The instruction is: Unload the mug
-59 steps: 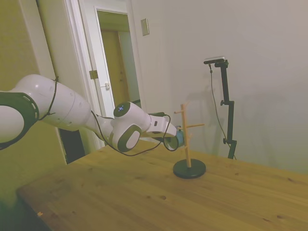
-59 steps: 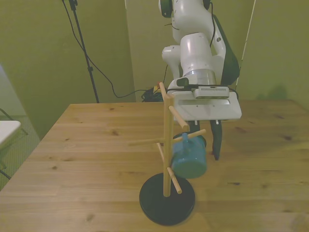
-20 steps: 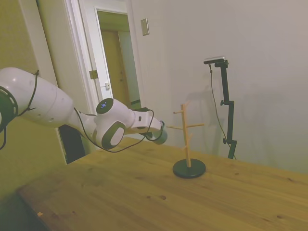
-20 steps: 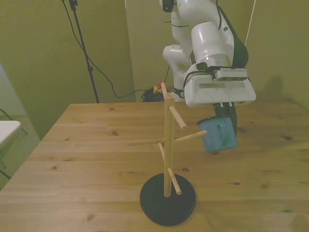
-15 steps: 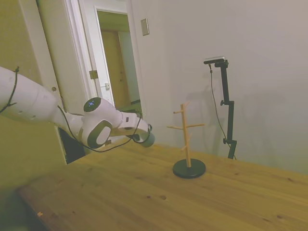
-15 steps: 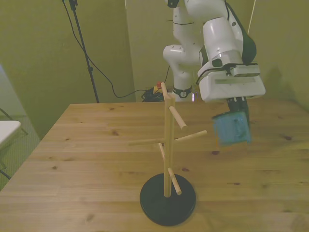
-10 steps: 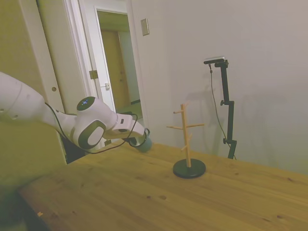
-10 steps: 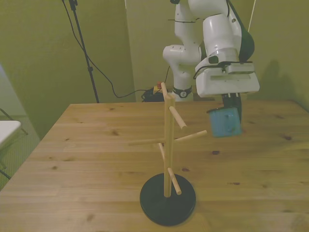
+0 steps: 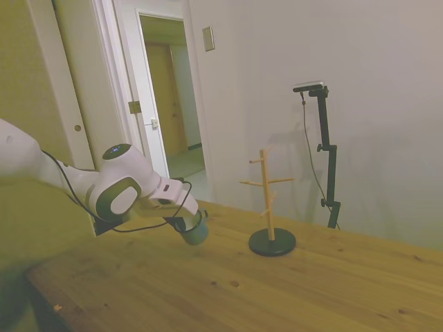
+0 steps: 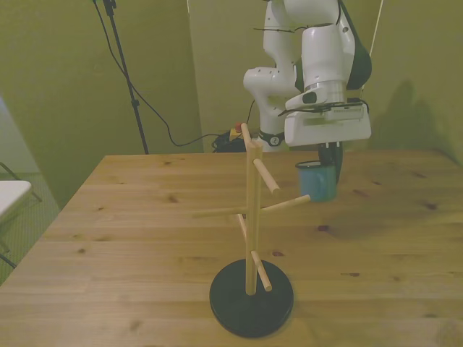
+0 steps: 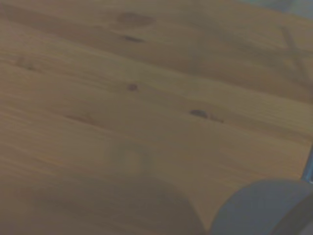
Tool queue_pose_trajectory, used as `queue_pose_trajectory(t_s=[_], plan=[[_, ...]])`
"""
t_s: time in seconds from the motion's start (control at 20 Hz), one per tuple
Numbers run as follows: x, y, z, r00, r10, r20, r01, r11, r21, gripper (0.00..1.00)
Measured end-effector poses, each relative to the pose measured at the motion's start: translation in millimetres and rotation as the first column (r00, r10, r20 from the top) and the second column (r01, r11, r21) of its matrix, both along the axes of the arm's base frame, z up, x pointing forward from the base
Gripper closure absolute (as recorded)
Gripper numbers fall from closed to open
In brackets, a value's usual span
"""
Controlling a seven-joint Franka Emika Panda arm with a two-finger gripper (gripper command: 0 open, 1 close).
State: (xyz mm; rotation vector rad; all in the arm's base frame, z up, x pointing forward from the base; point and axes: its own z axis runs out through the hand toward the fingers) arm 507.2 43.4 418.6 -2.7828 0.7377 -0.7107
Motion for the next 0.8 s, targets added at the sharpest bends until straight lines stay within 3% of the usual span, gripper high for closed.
queue_pose_trajectory(t_s=[0.45,0.8], plan=[[9.7,-30.6,-46.3,0.986,-0.052,-0.159,0.048,0.998,-0.031,1.00],[19.9,-28.4,-51.6,0.979,-0.050,-0.196,0.046,0.999,-0.023,1.00]])
